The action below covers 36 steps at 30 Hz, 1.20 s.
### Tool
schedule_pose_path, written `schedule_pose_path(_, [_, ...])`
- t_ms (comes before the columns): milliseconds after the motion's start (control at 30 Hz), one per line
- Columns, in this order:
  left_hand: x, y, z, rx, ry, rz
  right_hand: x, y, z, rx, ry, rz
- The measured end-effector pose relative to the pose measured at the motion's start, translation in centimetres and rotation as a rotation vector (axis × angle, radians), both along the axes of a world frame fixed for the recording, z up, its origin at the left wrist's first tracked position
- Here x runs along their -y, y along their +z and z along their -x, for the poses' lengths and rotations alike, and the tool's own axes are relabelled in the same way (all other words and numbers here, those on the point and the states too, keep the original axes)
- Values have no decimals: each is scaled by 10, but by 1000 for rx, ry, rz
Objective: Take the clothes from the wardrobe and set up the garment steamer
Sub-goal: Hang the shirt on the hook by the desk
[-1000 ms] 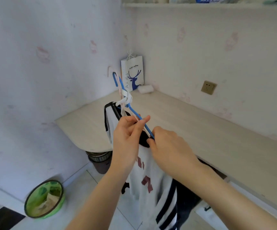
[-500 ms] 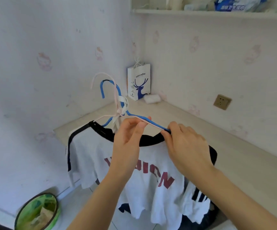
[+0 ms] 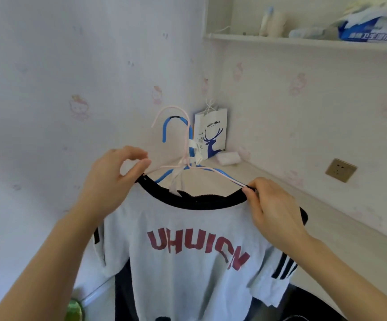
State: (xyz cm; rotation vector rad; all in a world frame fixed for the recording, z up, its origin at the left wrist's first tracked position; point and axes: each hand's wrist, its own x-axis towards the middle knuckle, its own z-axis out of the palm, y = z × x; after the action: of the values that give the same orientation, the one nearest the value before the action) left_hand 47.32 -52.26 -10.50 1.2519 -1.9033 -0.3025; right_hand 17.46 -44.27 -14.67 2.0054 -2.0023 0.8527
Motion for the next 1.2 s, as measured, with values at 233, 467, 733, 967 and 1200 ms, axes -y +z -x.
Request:
schedule_pose_path(233, [54,-22,-27,235,-194,-412,37,-1,-12,-9,23,-12])
schedule_pose_path(467, [72,-25,-35,151,-454,-708,66,-1,-13,-2,62,-121])
schedule_pose_path(733, [85,-25,-48,196,-318,-572,90,-10,-15,-74,69,35])
schedule_pose_path(967, [97,-6,-47,320,24,93,126,-2,-25,-185,98,418])
schedule_pose_path(1200, [149,-14,-45,247,121,687,154,15,-27,-425,109,560])
